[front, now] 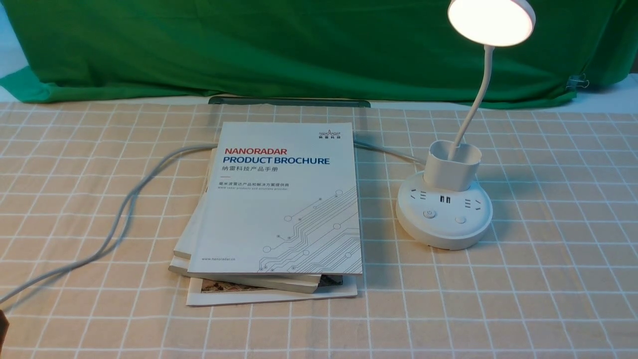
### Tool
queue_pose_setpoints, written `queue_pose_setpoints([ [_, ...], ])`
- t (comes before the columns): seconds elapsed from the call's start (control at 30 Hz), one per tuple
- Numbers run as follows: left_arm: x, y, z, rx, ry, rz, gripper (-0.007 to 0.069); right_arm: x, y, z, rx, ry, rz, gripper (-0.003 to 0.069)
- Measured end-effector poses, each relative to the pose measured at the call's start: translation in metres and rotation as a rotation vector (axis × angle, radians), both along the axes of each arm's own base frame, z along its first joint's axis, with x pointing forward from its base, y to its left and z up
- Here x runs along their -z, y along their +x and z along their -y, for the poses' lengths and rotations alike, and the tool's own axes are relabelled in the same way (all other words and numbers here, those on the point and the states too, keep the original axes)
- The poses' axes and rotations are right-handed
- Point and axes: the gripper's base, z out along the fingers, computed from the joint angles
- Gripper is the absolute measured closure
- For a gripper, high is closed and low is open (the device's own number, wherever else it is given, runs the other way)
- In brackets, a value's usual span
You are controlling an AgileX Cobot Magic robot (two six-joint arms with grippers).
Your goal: Turn on the table lamp on the light coffee tablecloth with your hand.
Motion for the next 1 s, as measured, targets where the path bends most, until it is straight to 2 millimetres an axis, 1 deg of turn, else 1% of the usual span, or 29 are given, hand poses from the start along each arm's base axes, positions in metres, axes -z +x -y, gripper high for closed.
queue_pose_setpoints([
  [0.43,0.0000,0.0000,0.0000,0.000,0.001,0.000,0.0603,0.0000,0.0000,0.0009,0.015,-0.001,0.000,0.0615],
  [1.0,0.0000,0.0000,0.0000,0.000,0.001,0.000,0.0603,0.0000,0.0000,0.0009,0.015,-0.001,0.000,0.0567],
])
